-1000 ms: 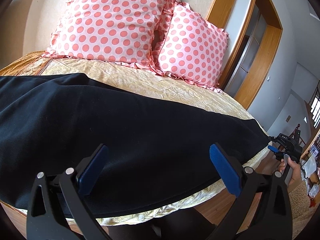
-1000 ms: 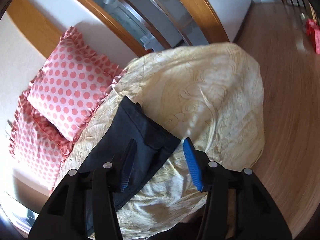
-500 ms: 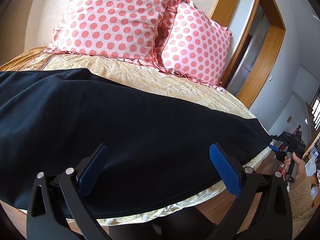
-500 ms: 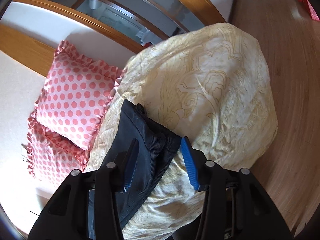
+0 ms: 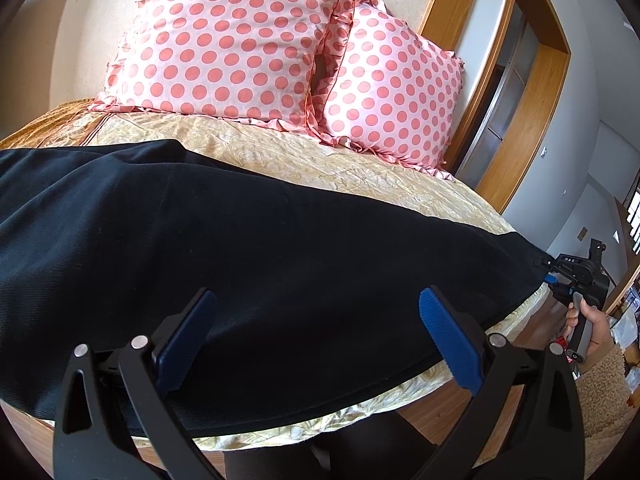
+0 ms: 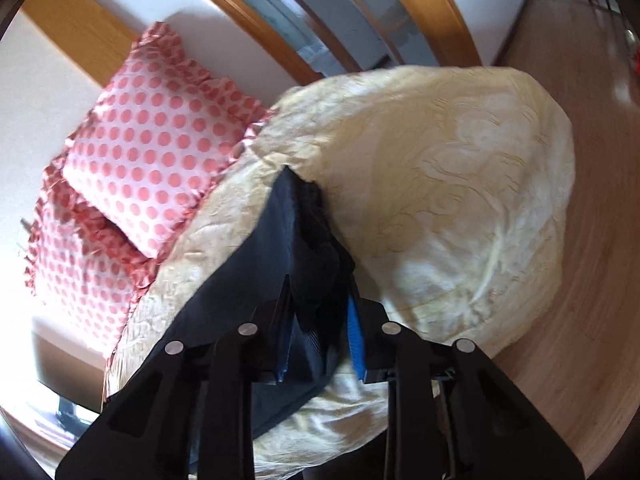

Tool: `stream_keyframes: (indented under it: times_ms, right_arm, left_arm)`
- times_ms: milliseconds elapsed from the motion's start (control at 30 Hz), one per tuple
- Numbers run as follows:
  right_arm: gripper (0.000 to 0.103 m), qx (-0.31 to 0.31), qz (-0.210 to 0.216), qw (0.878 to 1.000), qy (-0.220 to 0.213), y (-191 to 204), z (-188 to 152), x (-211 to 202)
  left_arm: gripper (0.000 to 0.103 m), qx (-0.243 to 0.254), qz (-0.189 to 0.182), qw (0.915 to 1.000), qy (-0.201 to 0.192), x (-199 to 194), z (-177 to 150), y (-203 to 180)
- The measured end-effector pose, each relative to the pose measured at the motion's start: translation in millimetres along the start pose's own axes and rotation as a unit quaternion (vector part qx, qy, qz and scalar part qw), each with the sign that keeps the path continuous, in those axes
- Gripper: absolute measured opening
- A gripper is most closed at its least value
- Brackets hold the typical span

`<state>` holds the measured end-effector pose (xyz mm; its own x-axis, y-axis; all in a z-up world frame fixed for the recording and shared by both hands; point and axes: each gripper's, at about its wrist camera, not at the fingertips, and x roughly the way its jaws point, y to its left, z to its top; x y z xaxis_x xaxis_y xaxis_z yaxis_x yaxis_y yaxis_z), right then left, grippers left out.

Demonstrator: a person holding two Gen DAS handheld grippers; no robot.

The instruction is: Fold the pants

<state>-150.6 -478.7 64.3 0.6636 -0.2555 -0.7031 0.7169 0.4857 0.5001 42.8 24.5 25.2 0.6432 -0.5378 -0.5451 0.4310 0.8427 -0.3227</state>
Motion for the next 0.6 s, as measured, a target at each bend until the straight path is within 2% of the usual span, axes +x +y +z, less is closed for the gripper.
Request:
stream_keyframes:
  times_ms: [67, 167, 300, 400, 433, 533, 600]
  right_arm:
    - [0.024, -0.038, 0.035, 0.999, -0.016, 25, 0, -6]
    - [0.023, -0.096, 0.077, 0.992, -0.016, 72, -6, -8]
    - [0.023, -0.159, 0.148, 0.976, 0.028, 143, -28, 11]
    - [0.023, -0.200, 0.211, 0.953, 0.084, 199, -59, 33]
    - [0.023, -0.216, 0.231, 0.942, 0.111, 223, -75, 44]
    - [0.023, -0.240, 0.269, 0.917, 0.173, 271, -111, 66]
    - [0.023, -0.246, 0.291, 0.903, 0.197, 296, -131, 74]
  left_arm:
    - [0.101, -0.003, 0.000, 1.0000, -0.003, 0, 1, 1]
    - [0.101, -0.006, 0.000, 1.0000, -0.004, -1, 2, 3]
    - [0.101, -0.004, 0.009, 0.9999, -0.010, -5, 3, 4]
    - [0.101, -0.010, 0.017, 0.9996, -0.018, -12, 5, 9]
    - [0.101, -0.012, 0.023, 0.9994, -0.023, -15, 6, 11]
    - [0.101, -0.016, 0.045, 0.9983, -0.033, -25, 6, 18]
    - [0.101, -0.023, 0.059, 0.9973, -0.038, -31, 6, 24]
